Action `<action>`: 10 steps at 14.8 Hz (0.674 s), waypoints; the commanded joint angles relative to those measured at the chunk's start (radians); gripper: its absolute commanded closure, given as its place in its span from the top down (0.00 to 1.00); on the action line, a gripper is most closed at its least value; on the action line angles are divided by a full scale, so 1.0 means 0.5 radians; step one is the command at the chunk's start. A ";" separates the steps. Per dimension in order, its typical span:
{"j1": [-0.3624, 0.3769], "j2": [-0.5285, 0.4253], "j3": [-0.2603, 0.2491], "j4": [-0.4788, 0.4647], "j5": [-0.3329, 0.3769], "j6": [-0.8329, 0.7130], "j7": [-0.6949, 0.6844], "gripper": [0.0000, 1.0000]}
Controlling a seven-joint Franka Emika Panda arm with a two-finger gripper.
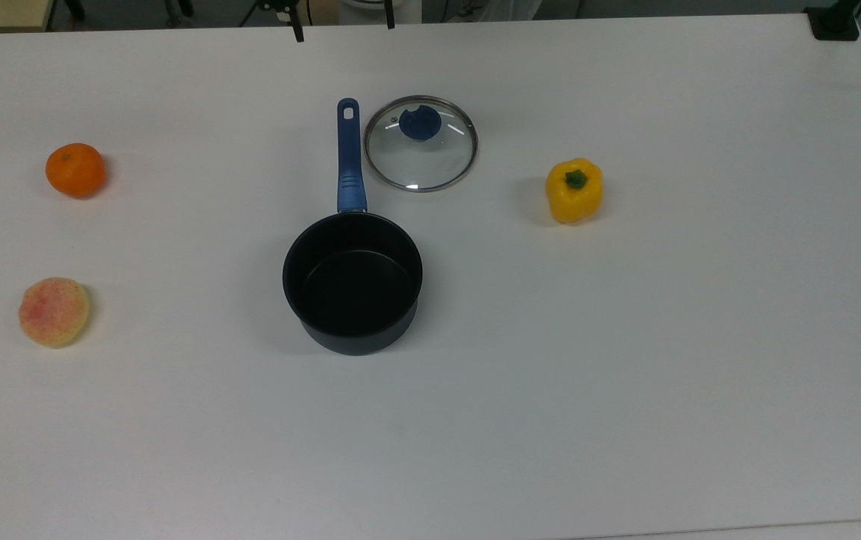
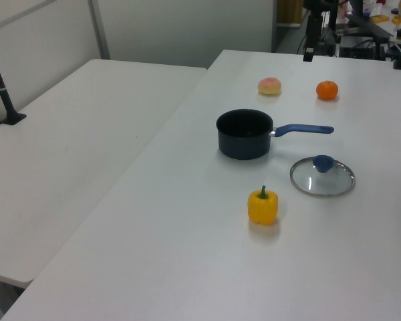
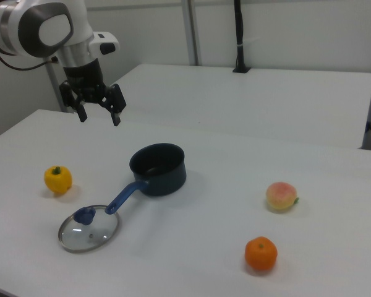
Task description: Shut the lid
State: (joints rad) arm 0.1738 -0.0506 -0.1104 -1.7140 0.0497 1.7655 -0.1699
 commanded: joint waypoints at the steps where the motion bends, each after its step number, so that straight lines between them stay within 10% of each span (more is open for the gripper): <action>1: 0.039 -0.012 -0.034 0.022 0.032 -0.040 0.094 1.00; 10: 0.027 -0.018 -0.034 0.087 0.042 -0.125 0.248 1.00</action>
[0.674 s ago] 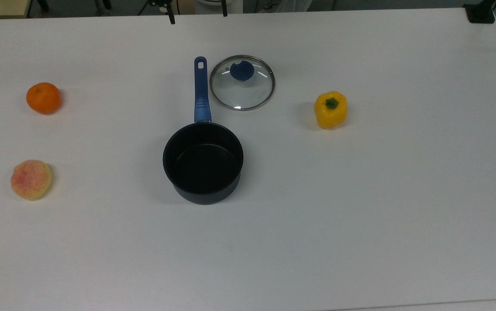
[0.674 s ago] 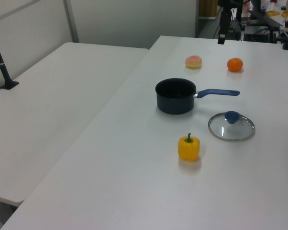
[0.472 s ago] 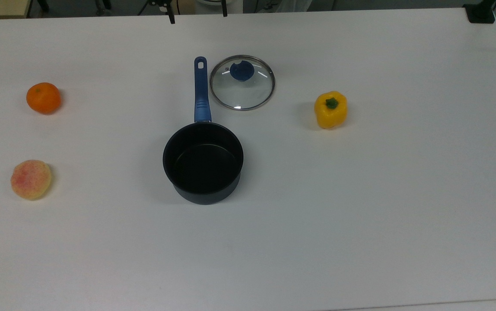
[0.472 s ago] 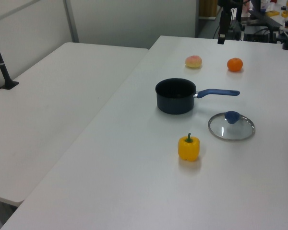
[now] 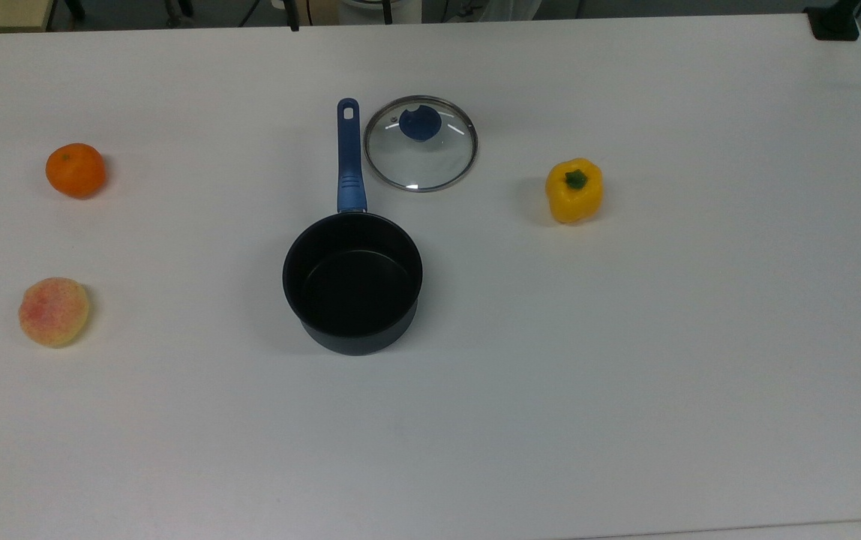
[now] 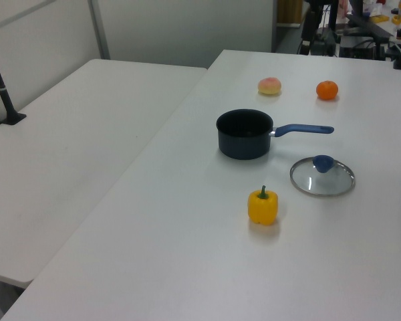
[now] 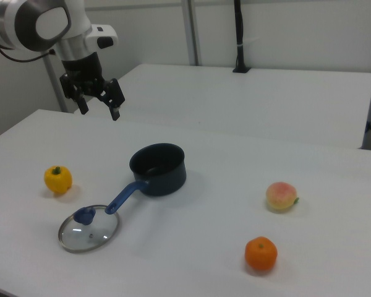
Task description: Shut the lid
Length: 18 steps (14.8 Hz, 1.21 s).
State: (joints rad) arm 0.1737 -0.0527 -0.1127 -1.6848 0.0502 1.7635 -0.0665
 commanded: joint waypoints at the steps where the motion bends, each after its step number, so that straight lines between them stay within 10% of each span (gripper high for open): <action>1: 0.030 -0.030 -0.029 0.026 0.041 -0.173 0.041 1.00; 11: 0.045 -0.070 0.032 -0.176 0.013 -0.548 -0.072 1.00; 18: 0.042 -0.088 0.136 -0.593 -0.067 -0.249 -0.106 1.00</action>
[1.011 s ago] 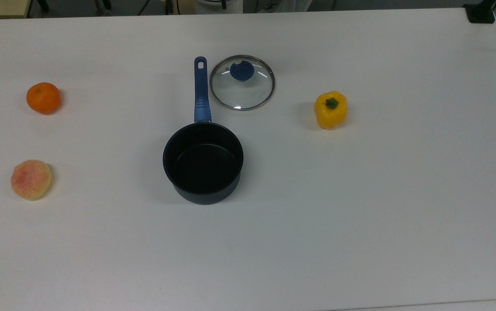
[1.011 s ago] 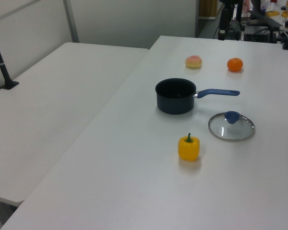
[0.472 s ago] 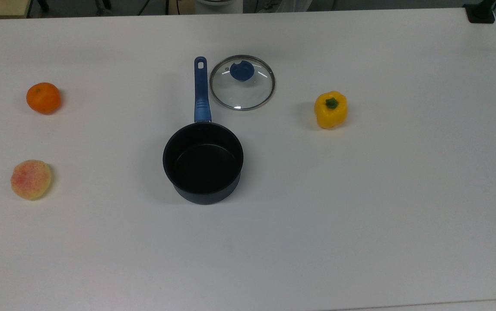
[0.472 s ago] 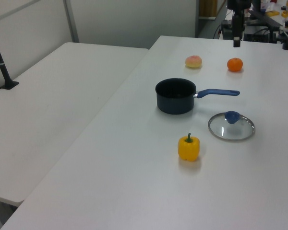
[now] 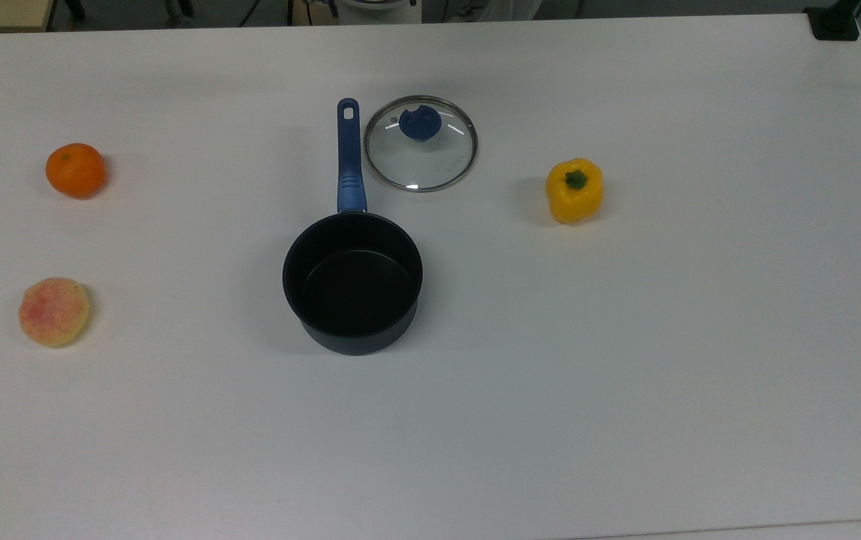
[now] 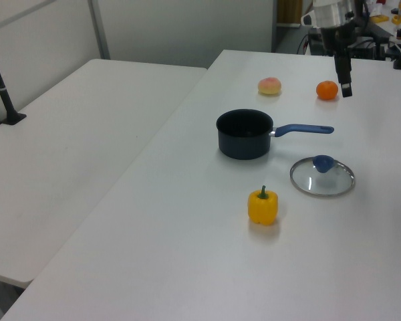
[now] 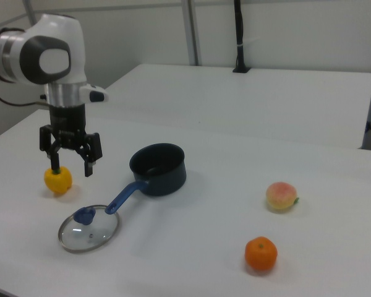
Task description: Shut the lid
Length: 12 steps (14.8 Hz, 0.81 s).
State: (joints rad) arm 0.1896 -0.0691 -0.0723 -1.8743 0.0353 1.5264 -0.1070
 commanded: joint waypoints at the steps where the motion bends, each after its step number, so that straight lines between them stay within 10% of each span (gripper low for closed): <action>1: 0.013 -0.058 0.071 -0.285 -0.037 0.309 -0.004 1.00; 12: -0.002 -0.037 0.322 -1.000 -0.251 1.437 0.579 1.00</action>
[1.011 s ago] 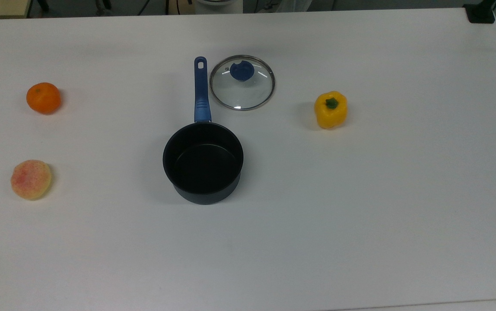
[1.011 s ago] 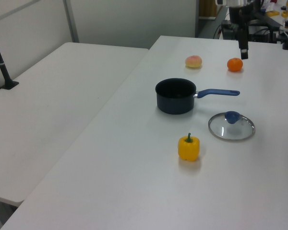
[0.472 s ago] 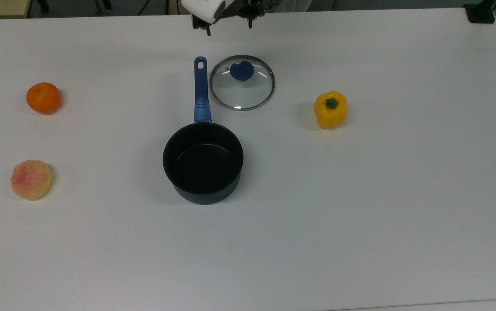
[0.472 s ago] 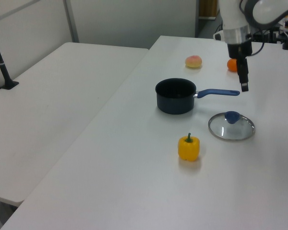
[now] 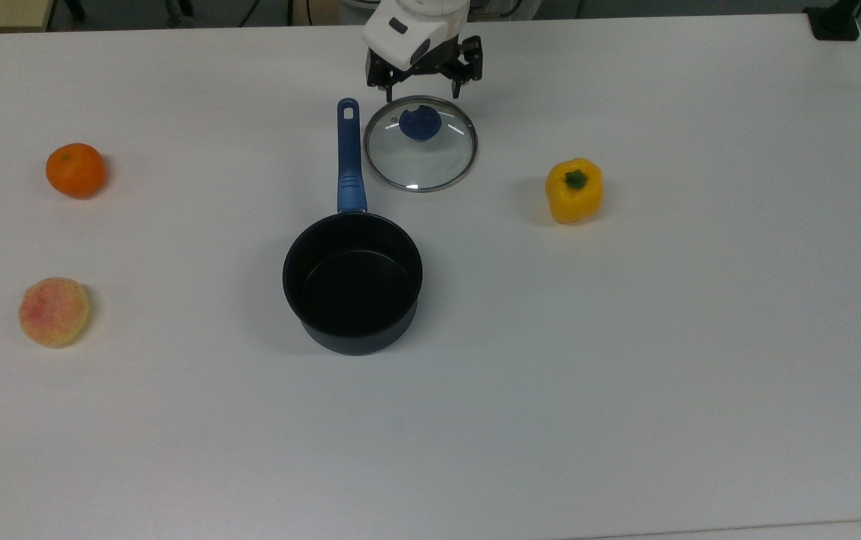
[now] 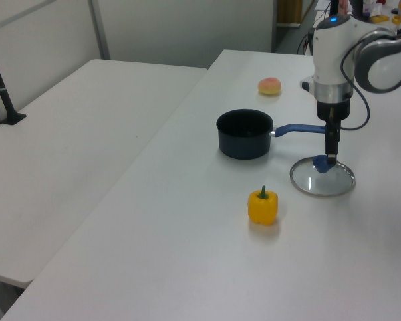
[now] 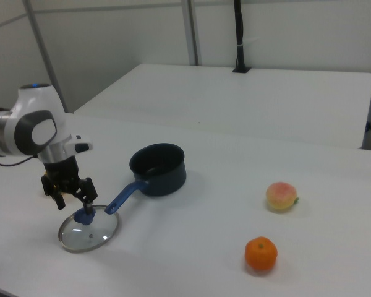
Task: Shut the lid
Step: 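Move the gripper down over the glass lid's blue knob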
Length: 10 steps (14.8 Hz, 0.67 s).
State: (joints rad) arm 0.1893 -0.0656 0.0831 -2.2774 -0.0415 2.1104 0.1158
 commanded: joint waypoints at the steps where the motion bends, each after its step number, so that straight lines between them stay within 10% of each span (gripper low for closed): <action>1: -0.004 -0.038 0.012 -0.216 -0.125 0.347 0.161 1.00; 10: -0.004 0.076 0.015 -0.216 -0.226 0.559 0.311 0.95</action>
State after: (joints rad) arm 0.1877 -0.0404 0.0831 -2.3727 -0.1039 2.3475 0.2041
